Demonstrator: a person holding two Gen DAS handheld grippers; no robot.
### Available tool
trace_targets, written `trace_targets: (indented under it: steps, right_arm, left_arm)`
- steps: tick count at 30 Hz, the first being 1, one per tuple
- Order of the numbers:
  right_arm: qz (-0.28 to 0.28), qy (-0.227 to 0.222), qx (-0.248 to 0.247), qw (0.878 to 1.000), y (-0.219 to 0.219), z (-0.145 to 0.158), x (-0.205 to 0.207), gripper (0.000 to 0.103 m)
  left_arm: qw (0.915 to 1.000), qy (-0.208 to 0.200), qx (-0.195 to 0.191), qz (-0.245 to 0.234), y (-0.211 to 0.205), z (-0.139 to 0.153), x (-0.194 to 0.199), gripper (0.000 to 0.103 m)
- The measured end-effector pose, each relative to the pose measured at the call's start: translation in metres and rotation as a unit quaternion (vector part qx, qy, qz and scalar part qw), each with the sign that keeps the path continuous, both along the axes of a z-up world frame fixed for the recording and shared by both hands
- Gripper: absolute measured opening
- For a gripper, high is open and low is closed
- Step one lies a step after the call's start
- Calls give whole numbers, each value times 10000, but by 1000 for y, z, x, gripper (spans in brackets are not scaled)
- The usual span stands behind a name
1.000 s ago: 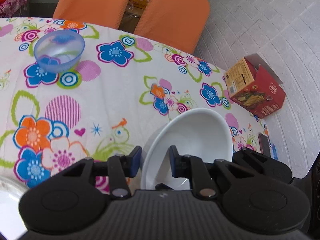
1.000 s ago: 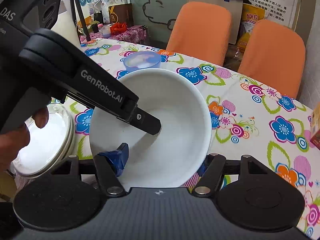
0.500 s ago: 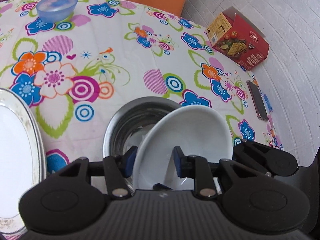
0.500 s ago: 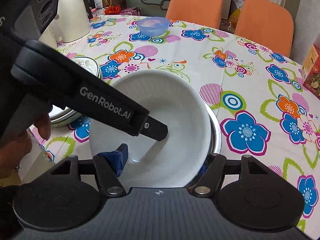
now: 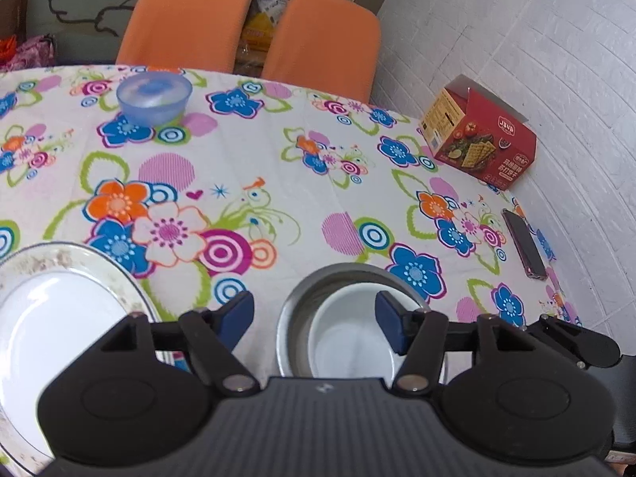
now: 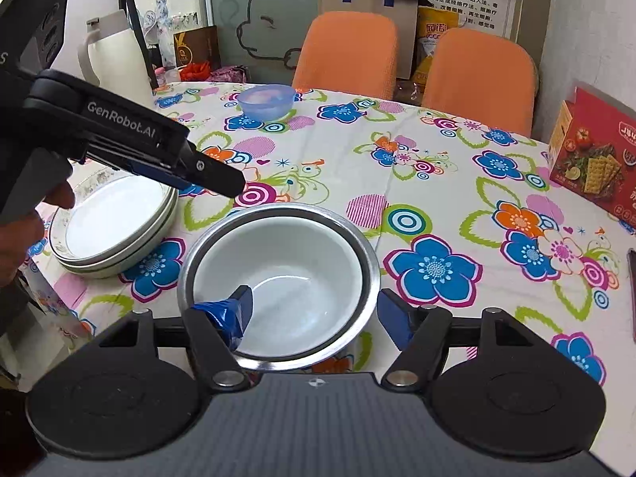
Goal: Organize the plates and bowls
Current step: 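Lower the white bowl into the steel bowl and open both tools, then move both tools toward the clear blue bowl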
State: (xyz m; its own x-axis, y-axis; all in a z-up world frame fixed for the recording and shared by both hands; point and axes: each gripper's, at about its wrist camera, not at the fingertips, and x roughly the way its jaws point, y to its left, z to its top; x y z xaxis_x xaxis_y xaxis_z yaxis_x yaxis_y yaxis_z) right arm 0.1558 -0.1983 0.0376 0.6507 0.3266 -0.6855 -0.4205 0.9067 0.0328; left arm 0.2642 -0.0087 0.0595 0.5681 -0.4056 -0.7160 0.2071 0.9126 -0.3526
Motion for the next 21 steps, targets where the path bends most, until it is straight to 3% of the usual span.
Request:
trace_targets:
  steps: [7, 9, 21]
  right_arm:
    - [200, 205, 304, 9991, 19, 1, 26, 56]
    - [259, 233, 424, 9985, 26, 6, 40, 57]
    - [448, 247, 404, 9979, 82, 27, 151, 58]
  left_arm:
    - [9957, -530, 658, 371, 30, 12, 9, 65]
    - [9951, -572, 666, 457, 41, 15, 15, 76]
    - [9918, -576, 824, 789, 102, 13, 81, 76]
